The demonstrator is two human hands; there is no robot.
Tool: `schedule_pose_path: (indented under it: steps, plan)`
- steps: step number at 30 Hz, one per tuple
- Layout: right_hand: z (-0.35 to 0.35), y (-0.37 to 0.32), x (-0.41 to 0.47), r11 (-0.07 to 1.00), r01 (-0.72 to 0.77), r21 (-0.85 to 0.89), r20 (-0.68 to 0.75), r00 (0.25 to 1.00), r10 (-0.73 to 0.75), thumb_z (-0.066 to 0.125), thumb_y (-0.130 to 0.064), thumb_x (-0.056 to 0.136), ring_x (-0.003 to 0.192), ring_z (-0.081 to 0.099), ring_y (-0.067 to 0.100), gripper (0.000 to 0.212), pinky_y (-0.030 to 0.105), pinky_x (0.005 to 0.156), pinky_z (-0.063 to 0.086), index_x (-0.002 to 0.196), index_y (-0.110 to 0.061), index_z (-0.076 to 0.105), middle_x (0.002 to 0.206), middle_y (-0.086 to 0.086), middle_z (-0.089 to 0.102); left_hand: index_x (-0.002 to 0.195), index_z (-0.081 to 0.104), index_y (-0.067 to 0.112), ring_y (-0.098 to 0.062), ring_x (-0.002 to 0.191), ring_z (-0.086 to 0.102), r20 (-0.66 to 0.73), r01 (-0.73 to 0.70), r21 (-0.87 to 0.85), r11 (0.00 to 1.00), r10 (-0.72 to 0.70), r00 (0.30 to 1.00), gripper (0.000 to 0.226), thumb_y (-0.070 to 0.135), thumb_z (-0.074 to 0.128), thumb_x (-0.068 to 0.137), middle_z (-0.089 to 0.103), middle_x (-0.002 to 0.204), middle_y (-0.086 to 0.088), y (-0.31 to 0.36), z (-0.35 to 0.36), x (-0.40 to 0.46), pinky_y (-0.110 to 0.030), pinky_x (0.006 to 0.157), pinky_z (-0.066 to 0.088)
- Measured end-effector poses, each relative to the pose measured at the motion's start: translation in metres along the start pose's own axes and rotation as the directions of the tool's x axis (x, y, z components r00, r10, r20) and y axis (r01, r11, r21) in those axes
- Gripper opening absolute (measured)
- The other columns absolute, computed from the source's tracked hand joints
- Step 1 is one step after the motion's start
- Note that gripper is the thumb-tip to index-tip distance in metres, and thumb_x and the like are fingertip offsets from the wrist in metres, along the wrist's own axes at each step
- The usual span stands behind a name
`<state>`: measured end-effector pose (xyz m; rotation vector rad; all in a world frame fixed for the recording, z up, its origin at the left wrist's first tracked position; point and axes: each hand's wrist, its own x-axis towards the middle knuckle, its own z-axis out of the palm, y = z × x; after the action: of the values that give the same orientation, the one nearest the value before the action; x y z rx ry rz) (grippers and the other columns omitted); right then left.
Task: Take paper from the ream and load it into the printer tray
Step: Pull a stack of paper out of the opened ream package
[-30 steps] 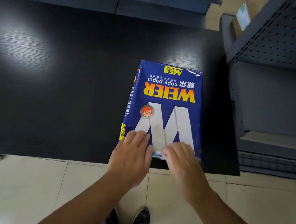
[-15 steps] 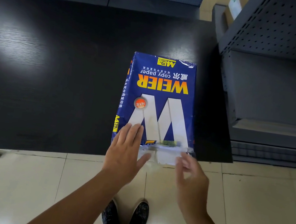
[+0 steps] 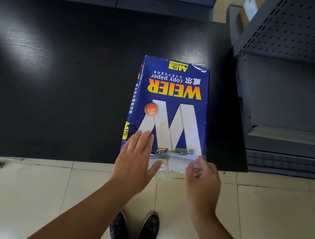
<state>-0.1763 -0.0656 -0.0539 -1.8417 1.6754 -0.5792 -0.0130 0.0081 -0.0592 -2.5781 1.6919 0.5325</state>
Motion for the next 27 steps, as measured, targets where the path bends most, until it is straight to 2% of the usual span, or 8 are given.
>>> schedule_pose_path:
  steps: [4, 9, 12, 14, 18, 20, 24, 27]
  plan:
    - [0.003, -0.002, 0.009, 0.96, -0.167, 0.223, -0.007, 0.985, 0.173, 0.07, -0.02, 0.086, 0.076, 0.067, 0.01, 0.023, 0.029, 0.068, 0.056, 0.107, -0.009, 0.067, 0.092, 0.003, 0.07, 0.154, 0.002, 0.016, -0.022, 0.152, -0.001, 0.0, 0.01, -0.013, 1.0, -0.01, 1.0, 0.078, 0.062, 0.025, 0.095, 0.007, 0.165, -0.001, 0.0, 0.001, -0.001, -0.044, 0.123, 0.02]
    - [0.012, 0.001, 0.025, 0.777, -0.438, 0.452, 0.054, 0.883, 0.466, 0.076, -0.019, 0.082, 0.073, 0.074, 0.026, 0.013, 0.035, 0.067, 0.061, 0.09, -0.009, 0.073, 0.083, 0.01, 0.076, 0.154, 0.002, 0.017, -0.022, 0.152, -0.003, -0.003, 0.008, -0.026, 1.0, -0.009, 1.0, 0.078, 0.063, 0.026, 0.095, 0.006, 0.165, 0.0, 0.0, 0.0, -0.003, -0.043, 0.123, 0.019]
    - [0.007, -0.001, 0.026, 0.735, -0.468, 0.491, 0.086, 0.866, 0.493, 0.074, -0.014, 0.083, 0.062, 0.069, 0.018, 0.008, 0.014, 0.05, 0.05, 0.089, -0.009, 0.072, 0.081, 0.011, 0.075, 0.154, 0.003, 0.016, -0.022, 0.152, -0.003, -0.018, 0.002, -0.018, 1.0, -0.002, 1.0, 0.078, 0.063, 0.027, 0.095, 0.006, 0.166, -0.001, -0.001, 0.0, -0.004, -0.043, 0.124, 0.017]
    - [0.004, -0.001, 0.024, 0.721, -0.474, 0.505, 0.114, 0.865, 0.489, 0.072, -0.01, 0.084, 0.059, 0.067, 0.015, 0.012, 0.011, 0.047, 0.048, 0.096, -0.008, 0.071, 0.083, 0.011, 0.075, 0.154, 0.002, 0.017, -0.021, 0.152, -0.005, -0.027, 0.008, -0.034, 0.999, -0.009, 1.0, 0.079, 0.063, 0.027, 0.095, 0.005, 0.166, 0.0, -0.001, 0.0, -0.005, -0.042, 0.124, 0.017]
    - [-0.006, -0.003, 0.012, 0.671, -0.532, 0.516, 0.254, 0.844, 0.473, 0.065, -0.005, 0.084, 0.06, 0.058, 0.012, 0.026, 0.021, 0.059, 0.048, 0.107, -0.014, 0.072, 0.08, 0.004, 0.07, 0.154, 0.007, 0.019, -0.019, 0.152, -0.001, -0.06, 0.011, -0.072, 0.997, -0.015, 0.998, 0.081, 0.067, 0.025, 0.092, 0.009, 0.165, 0.001, -0.001, -0.003, -0.011, -0.042, 0.124, 0.018]
    - [-0.016, -0.005, 0.003, 0.662, -0.572, 0.484, 0.329, 0.82, 0.468, 0.062, -0.004, 0.081, 0.06, 0.046, 0.018, 0.013, 0.031, 0.06, 0.041, 0.088, -0.005, 0.073, 0.066, 0.007, 0.057, 0.152, 0.018, 0.02, -0.018, 0.151, 0.01, -0.117, 0.041, -0.213, 0.976, -0.067, 0.991, 0.079, 0.068, 0.028, 0.091, 0.019, 0.162, 0.002, -0.001, -0.009, -0.021, -0.042, 0.122, 0.025]
    - [-0.045, -0.007, -0.019, 0.666, -0.615, 0.423, 0.438, 0.782, 0.444, 0.062, -0.009, 0.078, 0.067, 0.039, 0.024, 0.016, 0.04, 0.069, 0.029, 0.076, 0.007, 0.06, 0.062, 0.01, 0.05, 0.146, 0.035, 0.02, -0.014, 0.141, 0.027, -0.195, 0.188, -0.607, 0.772, -0.374, 0.907, 0.06, 0.05, 0.044, 0.095, 0.031, 0.152, 0.002, -0.002, -0.021, -0.046, -0.038, 0.115, 0.036]
    - [-0.068, -0.009, -0.038, 0.678, -0.628, 0.383, 0.485, 0.761, 0.431, 0.06, -0.005, 0.079, 0.066, 0.038, 0.025, 0.015, 0.041, 0.067, 0.029, 0.074, 0.009, 0.059, 0.06, 0.011, 0.049, 0.141, 0.045, 0.017, -0.019, 0.131, 0.042, -0.057, 0.31, -0.763, 0.567, -0.538, 0.841, 0.051, 0.043, 0.047, 0.097, 0.042, 0.143, -0.002, -0.005, -0.022, -0.057, -0.038, 0.108, 0.042]
